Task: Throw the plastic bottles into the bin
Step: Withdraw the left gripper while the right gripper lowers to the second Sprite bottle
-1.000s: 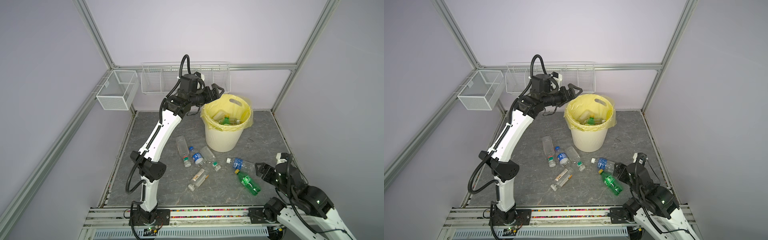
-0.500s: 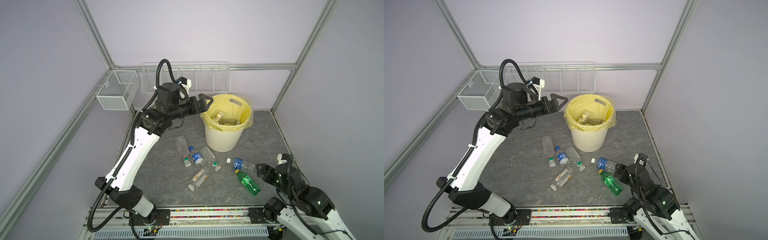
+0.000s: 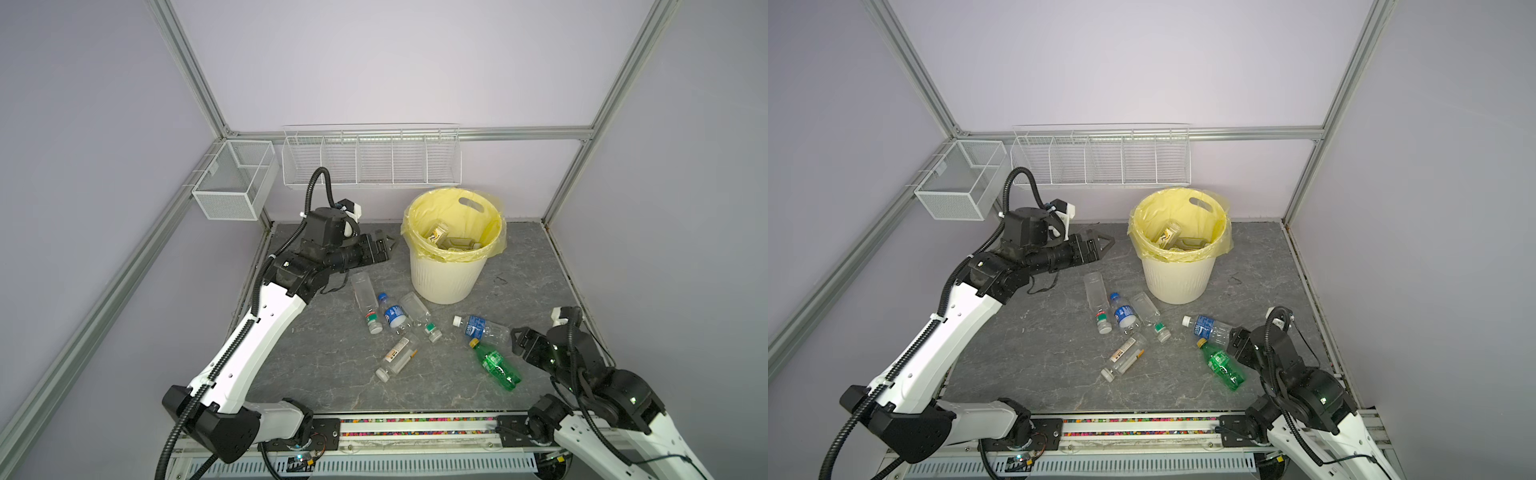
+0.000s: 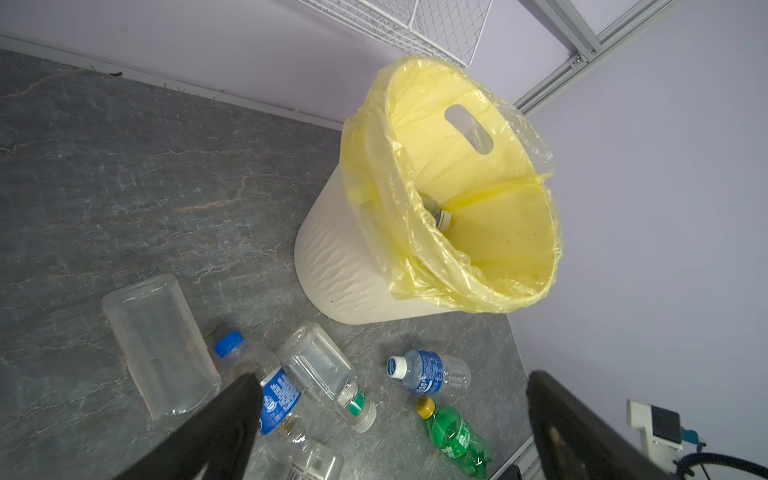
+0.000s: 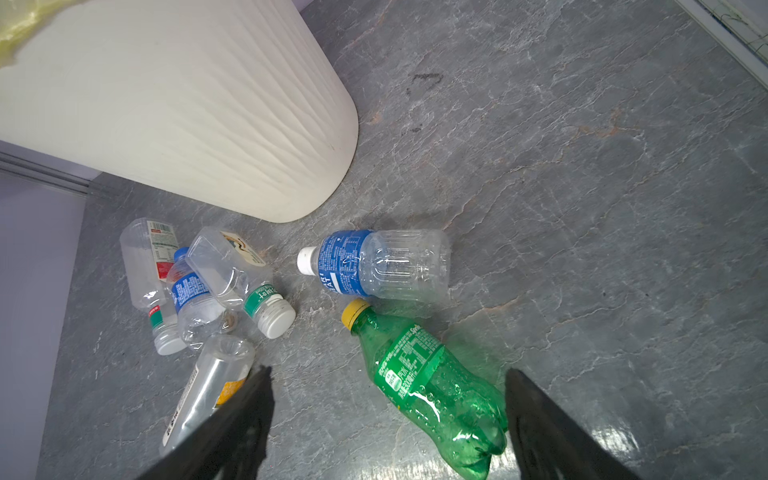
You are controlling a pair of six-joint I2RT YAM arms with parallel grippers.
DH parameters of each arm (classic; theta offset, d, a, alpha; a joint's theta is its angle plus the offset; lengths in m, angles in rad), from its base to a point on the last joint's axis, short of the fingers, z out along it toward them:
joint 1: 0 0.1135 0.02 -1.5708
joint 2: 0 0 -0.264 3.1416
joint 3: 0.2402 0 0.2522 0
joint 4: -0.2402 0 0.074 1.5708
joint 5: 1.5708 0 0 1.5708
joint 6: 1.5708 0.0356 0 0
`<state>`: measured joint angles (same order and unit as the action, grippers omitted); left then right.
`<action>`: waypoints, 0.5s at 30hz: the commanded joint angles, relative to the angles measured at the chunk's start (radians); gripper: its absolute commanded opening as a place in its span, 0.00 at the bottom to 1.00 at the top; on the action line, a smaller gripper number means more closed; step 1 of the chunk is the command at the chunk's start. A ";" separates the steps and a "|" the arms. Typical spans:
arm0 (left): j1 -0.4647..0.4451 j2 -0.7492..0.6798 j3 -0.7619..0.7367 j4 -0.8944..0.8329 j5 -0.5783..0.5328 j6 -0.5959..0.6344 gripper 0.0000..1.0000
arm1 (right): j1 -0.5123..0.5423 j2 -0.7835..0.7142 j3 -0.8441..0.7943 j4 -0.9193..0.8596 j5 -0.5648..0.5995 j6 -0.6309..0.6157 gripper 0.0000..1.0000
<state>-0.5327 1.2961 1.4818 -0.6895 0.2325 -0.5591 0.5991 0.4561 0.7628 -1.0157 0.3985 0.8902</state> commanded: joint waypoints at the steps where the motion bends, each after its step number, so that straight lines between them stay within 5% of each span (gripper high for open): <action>1: 0.003 -0.046 -0.075 0.017 -0.012 0.038 0.99 | 0.001 0.035 -0.017 0.026 -0.025 0.006 0.88; 15: 0.007 -0.156 -0.327 0.031 -0.054 0.018 0.99 | 0.001 0.145 -0.067 0.051 -0.100 -0.016 0.88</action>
<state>-0.5301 1.1671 1.1774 -0.6788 0.1955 -0.5442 0.5991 0.5938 0.7197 -0.9745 0.3202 0.8818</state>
